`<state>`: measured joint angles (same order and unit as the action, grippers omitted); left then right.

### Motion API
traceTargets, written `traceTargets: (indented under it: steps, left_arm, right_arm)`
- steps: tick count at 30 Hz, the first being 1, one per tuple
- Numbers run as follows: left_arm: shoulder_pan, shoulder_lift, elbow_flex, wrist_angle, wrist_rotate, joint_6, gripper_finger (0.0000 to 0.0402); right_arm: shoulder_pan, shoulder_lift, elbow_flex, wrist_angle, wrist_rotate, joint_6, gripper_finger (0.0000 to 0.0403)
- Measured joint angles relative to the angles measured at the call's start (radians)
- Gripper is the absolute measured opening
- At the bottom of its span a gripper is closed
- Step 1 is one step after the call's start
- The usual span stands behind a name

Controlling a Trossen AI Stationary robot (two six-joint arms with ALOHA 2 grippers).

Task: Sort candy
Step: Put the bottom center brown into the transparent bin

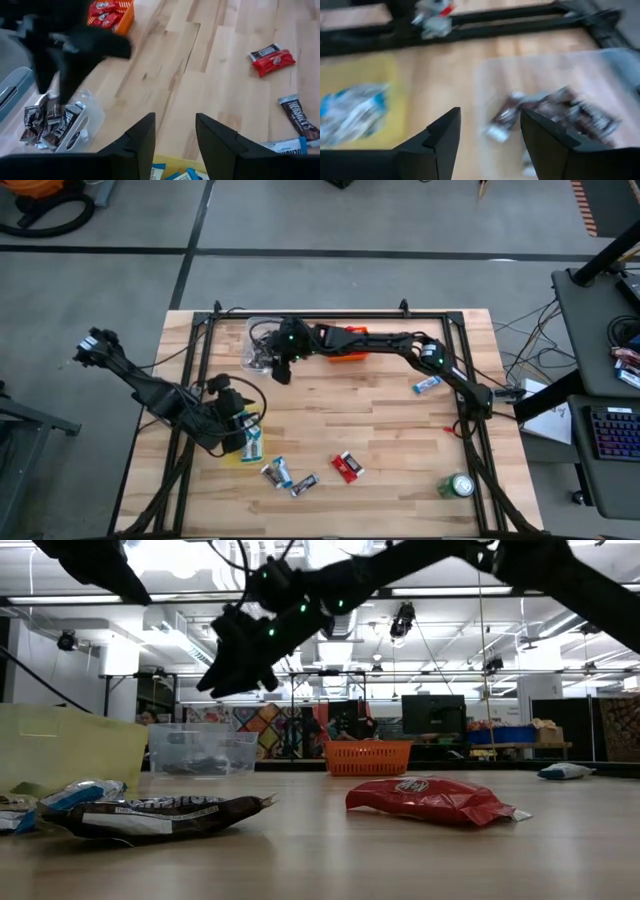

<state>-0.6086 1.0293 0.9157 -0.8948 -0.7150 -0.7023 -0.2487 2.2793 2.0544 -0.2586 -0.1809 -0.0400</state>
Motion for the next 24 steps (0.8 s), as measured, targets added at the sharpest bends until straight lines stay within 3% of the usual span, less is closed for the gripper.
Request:
traceTargets:
  steps: [12, 24]
  left_arm:
    - [-0.006, 0.100, 0.000, 0.069, 0.106, -0.006, 0.0123]
    - [-0.010, 0.204, 0.000, 0.121, 0.127, 0.003, 0.0123]
  right_arm:
    - [0.148, -0.184, -0.091, -0.309, -0.011, -0.043, 0.0196]
    - [0.290, -0.477, -0.567, -0.218, 0.000, 0.148, 0.0196]
